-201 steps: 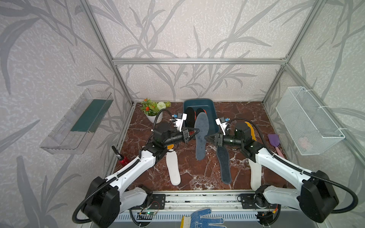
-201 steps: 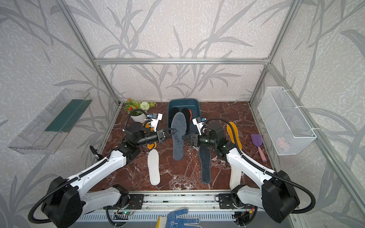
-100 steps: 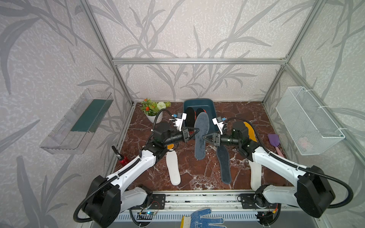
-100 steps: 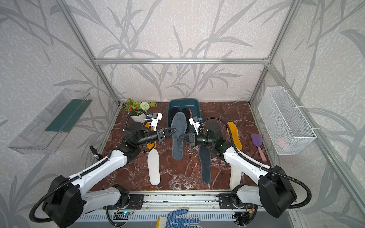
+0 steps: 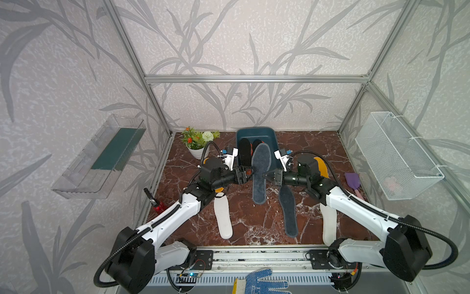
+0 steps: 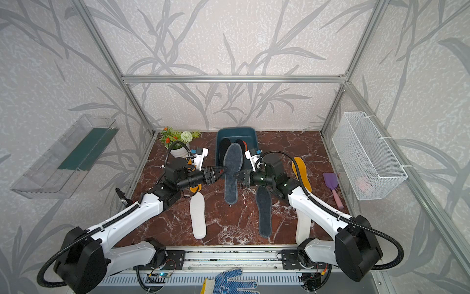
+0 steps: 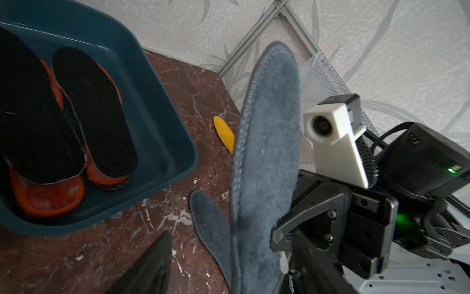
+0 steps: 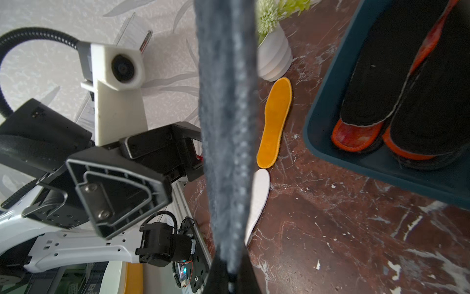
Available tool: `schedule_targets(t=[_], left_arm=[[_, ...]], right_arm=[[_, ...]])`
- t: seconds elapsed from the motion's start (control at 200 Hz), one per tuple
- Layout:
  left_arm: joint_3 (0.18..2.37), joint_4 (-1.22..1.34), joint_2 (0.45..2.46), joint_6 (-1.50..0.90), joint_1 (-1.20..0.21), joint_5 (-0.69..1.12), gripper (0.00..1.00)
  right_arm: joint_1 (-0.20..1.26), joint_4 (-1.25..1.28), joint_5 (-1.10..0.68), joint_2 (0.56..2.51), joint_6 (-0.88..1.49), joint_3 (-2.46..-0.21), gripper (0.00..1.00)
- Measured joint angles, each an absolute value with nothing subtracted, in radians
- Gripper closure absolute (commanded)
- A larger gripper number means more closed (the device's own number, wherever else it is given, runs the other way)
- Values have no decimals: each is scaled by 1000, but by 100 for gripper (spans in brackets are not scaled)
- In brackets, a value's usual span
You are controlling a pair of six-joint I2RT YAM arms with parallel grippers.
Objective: Put the insoles into the storage box
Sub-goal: Pick up the insole from the center of the board, then place the insole in the storage box.
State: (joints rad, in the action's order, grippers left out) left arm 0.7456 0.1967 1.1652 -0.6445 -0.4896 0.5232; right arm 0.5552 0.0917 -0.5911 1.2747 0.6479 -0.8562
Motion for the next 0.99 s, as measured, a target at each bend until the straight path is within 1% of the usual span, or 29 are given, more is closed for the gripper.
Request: schedule_targets(t=[0.115,0.23,0.355,0.57,0.77,0.995], left_arm=[[771,72,1112,-604,-490,397,1],[786,-37,1030,-571,-490,235,1],[784,-142,940,-547,-490,70,1],[722,-293,778,-545,-490,-139,1],[624,-402,589,-577,-490,-263,1],[610,-495,471,-607,-490,-321,1]], right_arm=[[545,-7,-538,1285,617,-921,100],[541,-107,-487,1354,574,-1043,100],[536,-174,-467,1464,538,-1168,100],[523,-279,-480,1705,486,-1430,100],[498,-331,-519,1938,457,-1678,100],[464,-382,-562,2143,445,-1872,100]])
